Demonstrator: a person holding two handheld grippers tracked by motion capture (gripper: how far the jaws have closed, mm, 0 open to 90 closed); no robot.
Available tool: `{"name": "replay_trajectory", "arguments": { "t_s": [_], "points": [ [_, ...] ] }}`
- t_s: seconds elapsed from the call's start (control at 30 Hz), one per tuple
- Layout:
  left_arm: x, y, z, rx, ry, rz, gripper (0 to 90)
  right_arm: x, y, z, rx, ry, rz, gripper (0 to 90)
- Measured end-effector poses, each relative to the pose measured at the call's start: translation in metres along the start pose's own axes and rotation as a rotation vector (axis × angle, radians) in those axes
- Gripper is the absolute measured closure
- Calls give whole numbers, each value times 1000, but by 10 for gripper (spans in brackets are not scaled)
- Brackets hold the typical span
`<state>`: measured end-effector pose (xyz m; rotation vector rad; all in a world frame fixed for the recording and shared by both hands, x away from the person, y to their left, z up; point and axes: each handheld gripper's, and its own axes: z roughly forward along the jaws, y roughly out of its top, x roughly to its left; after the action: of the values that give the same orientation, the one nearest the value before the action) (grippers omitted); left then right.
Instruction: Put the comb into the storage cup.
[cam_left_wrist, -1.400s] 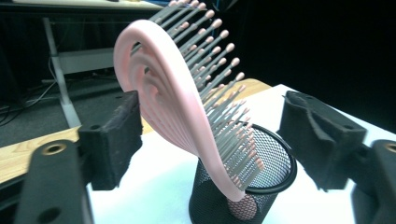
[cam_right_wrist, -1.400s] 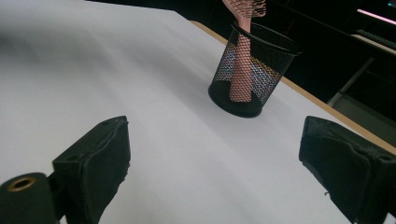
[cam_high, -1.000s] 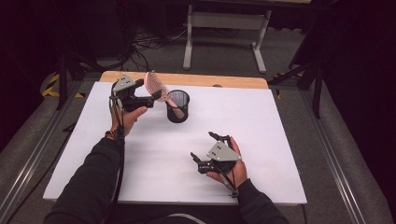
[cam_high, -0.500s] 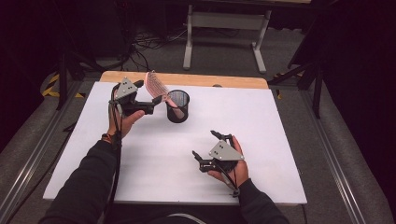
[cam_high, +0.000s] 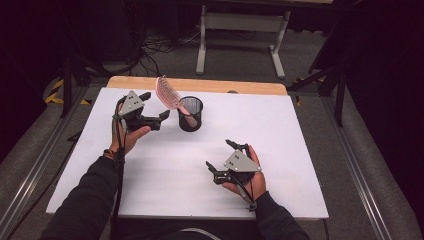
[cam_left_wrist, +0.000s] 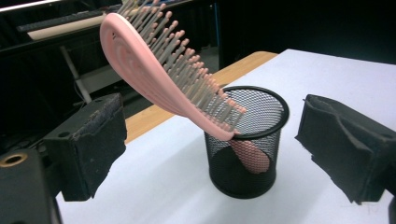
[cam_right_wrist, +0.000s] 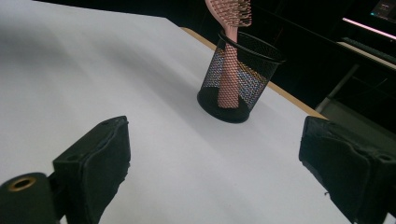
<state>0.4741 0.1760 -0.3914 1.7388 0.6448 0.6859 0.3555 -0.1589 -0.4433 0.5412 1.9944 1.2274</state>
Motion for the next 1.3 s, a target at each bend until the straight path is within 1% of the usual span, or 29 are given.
{"name": "replay_trajectory", "arguments": {
  "t_s": [0.1, 0.17, 0.43, 0.5, 0.7, 1.0, 1.1, 1.13, 1.17, 1.3],
  "points": [
    [-3, -3, -3, 5, -7, 19, 90, 0, 0, 0, -1, -1, 0, 98],
    [-6, -5, -5, 5, -16, 23, 90, 0, 0, 0, 0, -1, 0, 98],
    [-11, -7, -8, 5, -19, 33, 87, 0, 0, 1, 4, -2, -3, 98],
    [-12, -7, -9, -4, -22, 35, 87, 0, 0, 1, 3, -2, -3, 98],
    [-19, -10, -9, 1, -33, 55, 86, 0, 0, 0, 2, -5, -2, 98],
    [-26, -15, -14, -3, -60, 65, 85, -1, 0, -1, 0, -10, -3, 98],
    [-30, -18, -15, 8, -73, 79, 82, -2, 0, -1, -2, -11, -3, 98],
    [-30, -18, -15, 8, -73, 79, 80, -2, 0, -1, -2, -12, -4, 98],
    [-33, -19, -17, 5, -76, 91, 80, -2, 0, -2, -3, -13, -5, 98],
    [-38, -20, -21, -3, -97, 99, 80, -3, 0, -2, -7, -14, -3, 98]
  ]
}}
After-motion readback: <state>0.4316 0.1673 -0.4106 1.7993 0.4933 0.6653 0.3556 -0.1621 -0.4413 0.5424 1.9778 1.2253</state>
